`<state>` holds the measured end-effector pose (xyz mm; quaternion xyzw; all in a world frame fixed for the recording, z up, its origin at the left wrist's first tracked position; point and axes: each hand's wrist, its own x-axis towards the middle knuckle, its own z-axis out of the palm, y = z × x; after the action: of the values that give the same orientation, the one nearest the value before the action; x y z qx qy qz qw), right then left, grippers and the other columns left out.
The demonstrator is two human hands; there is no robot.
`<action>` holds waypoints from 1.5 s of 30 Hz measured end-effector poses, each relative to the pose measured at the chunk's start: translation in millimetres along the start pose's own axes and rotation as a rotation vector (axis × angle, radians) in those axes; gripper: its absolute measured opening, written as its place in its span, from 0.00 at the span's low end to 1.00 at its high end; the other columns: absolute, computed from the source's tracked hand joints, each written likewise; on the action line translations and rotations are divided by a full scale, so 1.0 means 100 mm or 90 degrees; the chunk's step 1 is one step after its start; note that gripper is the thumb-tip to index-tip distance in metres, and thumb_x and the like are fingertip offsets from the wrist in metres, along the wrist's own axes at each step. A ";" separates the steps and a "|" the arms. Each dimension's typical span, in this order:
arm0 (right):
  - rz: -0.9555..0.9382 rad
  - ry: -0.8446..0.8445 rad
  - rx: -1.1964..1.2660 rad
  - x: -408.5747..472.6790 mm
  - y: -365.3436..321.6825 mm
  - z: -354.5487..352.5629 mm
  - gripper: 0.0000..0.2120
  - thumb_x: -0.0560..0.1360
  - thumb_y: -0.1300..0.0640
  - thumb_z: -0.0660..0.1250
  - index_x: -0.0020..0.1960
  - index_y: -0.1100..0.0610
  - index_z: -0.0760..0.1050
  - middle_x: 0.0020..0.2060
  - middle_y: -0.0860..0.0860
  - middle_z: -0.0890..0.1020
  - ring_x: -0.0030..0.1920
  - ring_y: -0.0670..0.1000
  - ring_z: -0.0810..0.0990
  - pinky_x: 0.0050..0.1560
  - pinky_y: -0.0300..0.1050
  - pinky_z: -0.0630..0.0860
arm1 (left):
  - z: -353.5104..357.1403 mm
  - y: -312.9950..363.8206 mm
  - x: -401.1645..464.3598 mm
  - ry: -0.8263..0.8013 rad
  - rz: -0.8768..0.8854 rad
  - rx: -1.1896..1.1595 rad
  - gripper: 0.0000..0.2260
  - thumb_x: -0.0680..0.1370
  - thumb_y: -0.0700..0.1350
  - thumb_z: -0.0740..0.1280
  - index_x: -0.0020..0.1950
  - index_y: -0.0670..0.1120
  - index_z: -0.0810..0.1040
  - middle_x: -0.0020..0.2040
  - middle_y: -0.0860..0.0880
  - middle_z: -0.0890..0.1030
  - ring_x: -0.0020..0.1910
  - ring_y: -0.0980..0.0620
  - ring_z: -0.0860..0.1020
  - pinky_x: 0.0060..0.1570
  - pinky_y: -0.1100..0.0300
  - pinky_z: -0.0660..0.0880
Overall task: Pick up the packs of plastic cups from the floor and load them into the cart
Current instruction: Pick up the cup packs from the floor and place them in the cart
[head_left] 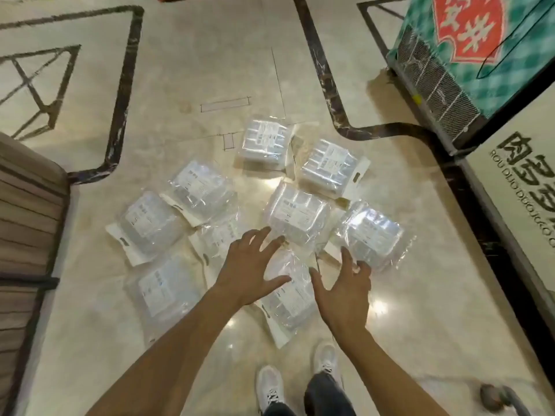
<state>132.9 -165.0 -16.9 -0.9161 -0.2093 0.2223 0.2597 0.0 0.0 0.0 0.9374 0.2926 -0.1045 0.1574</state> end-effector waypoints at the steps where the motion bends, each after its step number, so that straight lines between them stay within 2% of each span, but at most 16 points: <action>1: 0.020 -0.013 0.016 0.14 0.13 0.26 0.40 0.76 0.32 0.66 0.82 0.45 0.58 0.79 0.58 0.60 0.76 0.62 0.64 0.64 0.59 0.75 | 0.28 -0.08 0.18 -0.019 0.021 -0.009 0.39 0.74 0.75 0.60 0.80 0.56 0.67 0.80 0.45 0.67 0.75 0.40 0.67 0.67 0.40 0.70; 5: 0.139 -0.078 -0.036 0.65 1.03 1.57 0.41 0.76 0.30 0.64 0.82 0.43 0.55 0.77 0.58 0.59 0.73 0.61 0.65 0.59 0.58 0.76 | 1.79 -0.49 0.87 -0.054 0.046 0.027 0.38 0.75 0.74 0.60 0.81 0.56 0.65 0.80 0.45 0.66 0.75 0.39 0.69 0.65 0.40 0.72; 10: 0.257 -0.138 -0.065 1.01 2.19 2.96 0.42 0.74 0.26 0.61 0.82 0.40 0.52 0.77 0.55 0.57 0.72 0.62 0.66 0.60 0.60 0.78 | 3.40 -0.91 1.63 -0.129 0.037 0.090 0.43 0.72 0.77 0.50 0.84 0.60 0.52 0.85 0.46 0.54 0.80 0.39 0.59 0.71 0.42 0.67; 12: 0.281 -0.166 -0.057 1.09 2.50 3.35 0.45 0.72 0.23 0.60 0.82 0.38 0.49 0.79 0.55 0.56 0.72 0.63 0.69 0.61 0.59 0.77 | 3.91 -1.05 1.84 -0.168 0.002 0.081 0.43 0.73 0.78 0.54 0.83 0.64 0.45 0.85 0.46 0.46 0.82 0.38 0.54 0.73 0.40 0.64; 14: 0.264 -0.174 -0.035 1.19 2.69 3.62 0.47 0.70 0.23 0.61 0.82 0.34 0.44 0.79 0.55 0.53 0.68 0.63 0.74 0.61 0.56 0.76 | 4.32 -1.16 1.95 -0.191 -0.039 0.050 0.47 0.71 0.79 0.60 0.81 0.68 0.39 0.85 0.48 0.38 0.82 0.37 0.51 0.75 0.39 0.63; 16: 0.221 -0.153 -0.016 1.36 2.79 3.76 0.48 0.69 0.22 0.63 0.80 0.31 0.41 0.79 0.55 0.50 0.65 0.63 0.78 0.63 0.55 0.77 | 4.57 -1.18 1.94 -0.159 -0.092 0.007 0.48 0.67 0.82 0.59 0.80 0.72 0.37 0.84 0.47 0.38 0.81 0.37 0.55 0.74 0.39 0.63; 17: 0.195 -0.140 -0.018 1.47 2.81 3.77 0.49 0.69 0.22 0.63 0.80 0.30 0.40 0.80 0.54 0.48 0.67 0.64 0.76 0.65 0.55 0.76 | 4.65 -1.16 1.88 -0.139 -0.129 -0.032 0.49 0.65 0.83 0.59 0.79 0.73 0.37 0.84 0.46 0.40 0.80 0.38 0.57 0.74 0.40 0.63; 19: 0.124 -0.124 -0.035 1.75 2.81 3.71 0.49 0.69 0.22 0.64 0.80 0.30 0.41 0.82 0.54 0.46 0.77 0.64 0.64 0.70 0.58 0.71 | 4.74 -1.07 1.71 -0.126 -0.206 -0.124 0.51 0.65 0.82 0.63 0.77 0.75 0.35 0.84 0.44 0.46 0.79 0.39 0.58 0.75 0.41 0.63; 20: 0.084 -0.121 -0.046 1.88 2.82 3.66 0.50 0.68 0.22 0.65 0.81 0.31 0.41 0.83 0.53 0.45 0.80 0.62 0.58 0.72 0.59 0.69 | 4.77 -1.02 1.61 -0.121 -0.235 -0.179 0.52 0.65 0.80 0.66 0.77 0.75 0.35 0.83 0.44 0.47 0.80 0.40 0.57 0.75 0.42 0.64; 22: 0.034 -0.120 -0.067 2.06 2.87 3.56 0.53 0.65 0.21 0.67 0.80 0.31 0.40 0.83 0.52 0.44 0.82 0.60 0.54 0.75 0.61 0.68 | 4.81 -0.94 1.50 -0.085 -0.275 -0.276 0.53 0.64 0.78 0.71 0.76 0.77 0.35 0.83 0.46 0.45 0.82 0.41 0.53 0.75 0.42 0.67; 26: 0.043 -0.145 -0.038 2.10 2.96 3.54 0.59 0.60 0.19 0.70 0.77 0.26 0.34 0.83 0.54 0.47 0.80 0.62 0.59 0.72 0.63 0.70 | 4.93 -0.86 1.53 -0.019 -0.304 -0.335 0.54 0.62 0.78 0.71 0.77 0.77 0.38 0.83 0.49 0.44 0.81 0.40 0.58 0.73 0.40 0.70; 30: 0.032 -0.101 -0.105 2.10 2.96 3.70 0.60 0.60 0.17 0.66 0.77 0.28 0.31 0.78 0.60 0.61 0.76 0.64 0.63 0.68 0.66 0.72 | 5.04 -0.89 1.60 0.009 -0.309 -0.339 0.54 0.60 0.79 0.71 0.77 0.77 0.41 0.82 0.48 0.49 0.79 0.41 0.63 0.72 0.41 0.71; 33: 0.062 -0.100 -0.112 2.09 2.92 3.69 0.60 0.60 0.17 0.66 0.77 0.29 0.31 0.70 0.61 0.69 0.68 0.63 0.69 0.65 0.61 0.74 | 4.91 -0.87 1.64 -0.013 -0.325 -0.336 0.53 0.61 0.78 0.72 0.76 0.78 0.41 0.78 0.44 0.56 0.75 0.41 0.69 0.68 0.44 0.74; 36: 0.113 -0.127 -0.073 1.94 2.80 3.41 0.60 0.58 0.17 0.67 0.78 0.28 0.35 0.63 0.59 0.70 0.65 0.61 0.71 0.64 0.58 0.74 | 4.54 -0.75 1.55 -0.035 -0.285 -0.284 0.53 0.60 0.79 0.70 0.75 0.79 0.41 0.77 0.43 0.58 0.72 0.42 0.73 0.63 0.46 0.78; 39: 0.132 -0.107 -0.051 1.64 2.62 2.94 0.59 0.58 0.16 0.67 0.78 0.28 0.38 0.62 0.57 0.70 0.64 0.60 0.71 0.64 0.59 0.75 | 4.02 -0.58 1.36 -0.042 -0.257 -0.261 0.53 0.60 0.80 0.69 0.78 0.75 0.46 0.75 0.44 0.60 0.68 0.43 0.75 0.58 0.48 0.80; 45: 0.104 -0.047 -0.057 1.22 1.66 1.38 0.57 0.58 0.13 0.62 0.80 0.30 0.43 0.66 0.57 0.71 0.66 0.57 0.70 0.69 0.57 0.71 | 2.22 0.08 0.99 -0.014 -0.254 -0.289 0.52 0.61 0.77 0.72 0.80 0.71 0.51 0.71 0.45 0.63 0.65 0.44 0.75 0.59 0.49 0.77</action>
<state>205.5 -180.8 -253.7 -0.9319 -0.1533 0.2670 0.1920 61.5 -34.3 -232.4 0.8011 0.4852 -0.0757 0.3424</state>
